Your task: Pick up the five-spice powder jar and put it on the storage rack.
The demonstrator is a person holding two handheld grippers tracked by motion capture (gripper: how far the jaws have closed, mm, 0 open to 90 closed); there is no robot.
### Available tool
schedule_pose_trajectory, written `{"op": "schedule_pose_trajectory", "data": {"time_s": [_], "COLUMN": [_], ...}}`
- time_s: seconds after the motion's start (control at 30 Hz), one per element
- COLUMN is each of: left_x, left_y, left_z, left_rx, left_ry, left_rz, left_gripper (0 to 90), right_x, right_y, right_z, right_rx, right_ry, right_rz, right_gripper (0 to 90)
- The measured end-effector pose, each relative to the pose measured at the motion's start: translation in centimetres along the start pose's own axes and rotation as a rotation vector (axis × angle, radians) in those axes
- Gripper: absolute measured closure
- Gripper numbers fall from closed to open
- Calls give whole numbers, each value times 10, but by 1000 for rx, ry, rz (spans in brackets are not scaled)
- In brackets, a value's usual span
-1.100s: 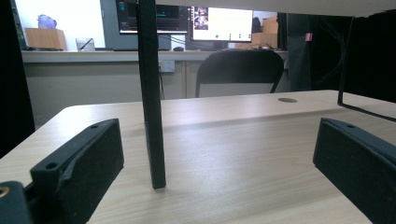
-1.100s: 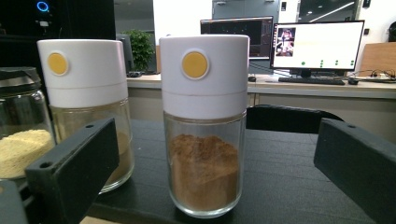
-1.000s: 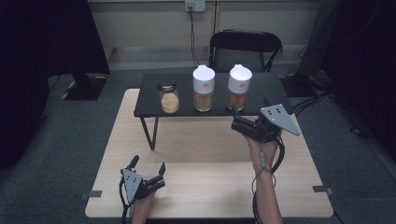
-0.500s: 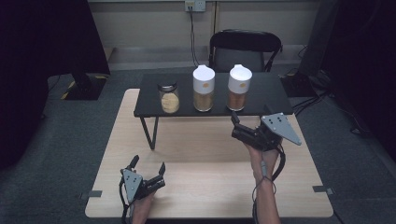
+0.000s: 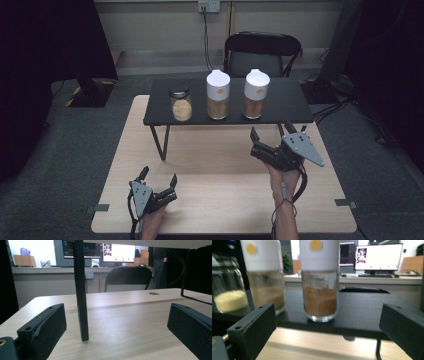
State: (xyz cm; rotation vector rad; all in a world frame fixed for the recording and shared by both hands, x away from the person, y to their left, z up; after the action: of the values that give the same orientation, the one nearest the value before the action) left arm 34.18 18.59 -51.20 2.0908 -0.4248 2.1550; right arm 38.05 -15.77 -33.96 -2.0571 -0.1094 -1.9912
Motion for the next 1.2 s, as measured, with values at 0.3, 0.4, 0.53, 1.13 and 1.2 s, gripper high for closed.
{"op": "schedule_pose_trajectory", "data": {"time_s": [0.3,0.4,0.53,1.13,1.2], "left_x": [0,0,0,0,0], "left_y": [0,0,0,0,0], "left_z": [0,0,0,0,0], "left_rx": [0,0,0,0,0], "left_ry": [0,0,0,0,0], "left_rz": [0,0,0,0,1], "left_gripper": [16,16,16,16,16], "right_x": [-13,-17,-24,-55,-61], "right_y": [4,1,1,5,4], "right_z": [-10,-14,-16,-27,-29], "right_rx": [-7,-6,0,5,-2], "right_ry": [11,11,7,38,42], "right_rz": [20,13,17,-18,-29], "right_gripper": [0,0,0,0,0]}}
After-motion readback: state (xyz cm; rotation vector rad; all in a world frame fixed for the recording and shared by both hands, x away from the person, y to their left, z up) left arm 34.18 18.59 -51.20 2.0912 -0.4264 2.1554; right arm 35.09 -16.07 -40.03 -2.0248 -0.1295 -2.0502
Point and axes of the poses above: each handheld gripper's, and its own axes: z roughly forward along the jaws, x roughly out of its top, y roughly to its right, the point moved 4 cm from there along z, roughly forward along the jaws, and after that the axes turned 7 degrees about z, right-handed, at the moved point
